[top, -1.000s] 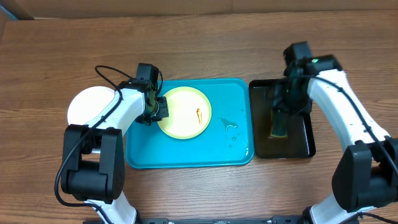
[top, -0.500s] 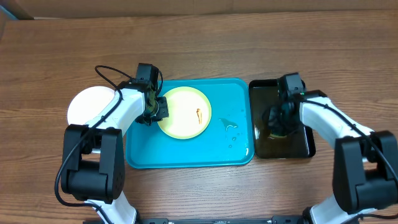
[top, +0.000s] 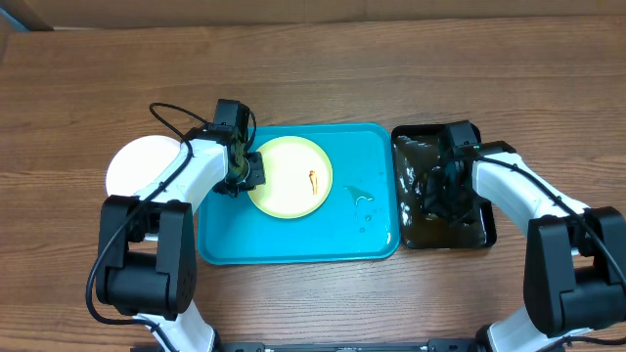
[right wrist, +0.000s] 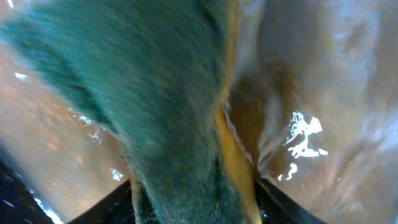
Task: Clean dirty plates on tray and stack at the side
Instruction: 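Lower the right gripper into the black tray and grasp the sponge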
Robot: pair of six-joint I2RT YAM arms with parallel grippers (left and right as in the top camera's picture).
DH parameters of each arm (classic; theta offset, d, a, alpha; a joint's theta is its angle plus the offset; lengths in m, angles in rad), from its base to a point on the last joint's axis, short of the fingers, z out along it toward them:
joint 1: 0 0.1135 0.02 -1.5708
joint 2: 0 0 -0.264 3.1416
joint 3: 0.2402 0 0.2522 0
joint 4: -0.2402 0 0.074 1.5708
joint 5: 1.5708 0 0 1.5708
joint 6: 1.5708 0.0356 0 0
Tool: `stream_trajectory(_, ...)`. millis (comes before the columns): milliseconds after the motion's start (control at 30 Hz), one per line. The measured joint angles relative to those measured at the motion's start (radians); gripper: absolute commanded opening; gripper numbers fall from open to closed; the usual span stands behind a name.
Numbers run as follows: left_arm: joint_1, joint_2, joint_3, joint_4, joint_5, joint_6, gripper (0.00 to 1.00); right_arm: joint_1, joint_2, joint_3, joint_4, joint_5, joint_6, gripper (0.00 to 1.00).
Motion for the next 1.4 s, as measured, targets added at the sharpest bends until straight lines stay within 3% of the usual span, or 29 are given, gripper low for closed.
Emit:
stream_trajectory(33, 0.000, 0.000, 0.000, 0.000, 0.000, 0.000, 0.09, 0.000, 0.000, 0.000, -0.008, -0.002, 0.003, 0.07)
stream_trajectory(133, 0.000, 0.000, 0.000, 0.000, 0.000, 0.000, 0.09, 0.000, 0.002, 0.000, -0.010, -0.004, 0.006, 0.05)
stream_trajectory(200, 0.000, 0.000, 0.000, 0.000, 0.000, 0.000, 0.09, 0.000, 0.003, 0.000, -0.007, -0.005, 0.013, 0.35)
stream_trajectory(300, 0.000, 0.000, 0.000, 0.000, 0.000, 0.000, 0.10, 0.000, 0.005, 0.012, -0.046, -0.005, 0.006, 0.49)
stream_trajectory(400, 0.000, 0.000, -0.001, 0.000, 0.000, 0.000, 0.11, 0.000, 0.010, 0.054, -0.069, -0.003, 0.006, 0.73)
stream_trajectory(467, 0.000, 0.000, -0.001, 0.000, 0.000, 0.000, 0.11, 0.000, 0.010, 0.092, -0.051, 0.002, 0.004, 0.79)
stream_trajectory(733, 0.000, 0.000, -0.002, -0.002, 0.001, 0.000, 0.12, 0.000, 0.010, 0.101, 0.051, 0.016, 0.002, 0.80)
stream_trajectory(767, 0.000, 0.000, -0.002, -0.002, 0.001, 0.000, 0.12, 0.000, 0.010, 0.086, 0.059, 0.016, 0.002, 0.80)
stream_trajectory(833, -0.001, 0.000, -0.002, -0.002, 0.000, 0.000, 0.12, 0.000, 0.010, 0.055, 0.078, 0.016, 0.002, 0.60)
stream_trajectory(867, -0.001, 0.000, -0.002, -0.002, 0.000, 0.000, 0.12, 0.000, 0.010, 0.032, 0.100, 0.016, 0.002, 0.23)
stream_trajectory(900, -0.001, 0.000, -0.002, -0.002, 0.001, 0.000, 0.12, 0.000, 0.010, 0.017, 0.114, 0.016, 0.007, 0.04)
stream_trajectory(1000, -0.001, 0.000, -0.002, -0.002, 0.000, 0.000, 0.17, -0.003, 0.007, -0.003, 0.137, 0.031, -0.001, 0.04)
stream_trajectory(1100, -0.002, 0.000, -0.004, -0.005, 0.000, -0.002, 0.44, -0.004, 0.007, 0.010, 0.097, 0.031, 0.002, 0.04)
stream_trajectory(1233, -0.001, 0.000, -0.008, 0.001, 0.000, -0.003, 0.49, -0.004, 0.012, 0.113, -0.103, 0.029, 0.003, 0.04)
stream_trajectory(1300, -0.002, 0.000, -0.010, 0.026, -0.004, -0.003, 0.44, -0.004, 0.010, 0.194, -0.162, 0.029, 0.003, 0.04)
stream_trajectory(1367, -0.002, 0.000, -0.013, 0.062, -0.006, -0.003, 0.13, -0.004, 0.003, 0.250, -0.182, 0.029, 0.003, 0.04)
stream_trajectory(1400, -0.002, 0.000, -0.014, 0.072, -0.007, -0.003, 0.04, -0.004, -0.001, 0.267, -0.186, 0.030, 0.003, 0.04)
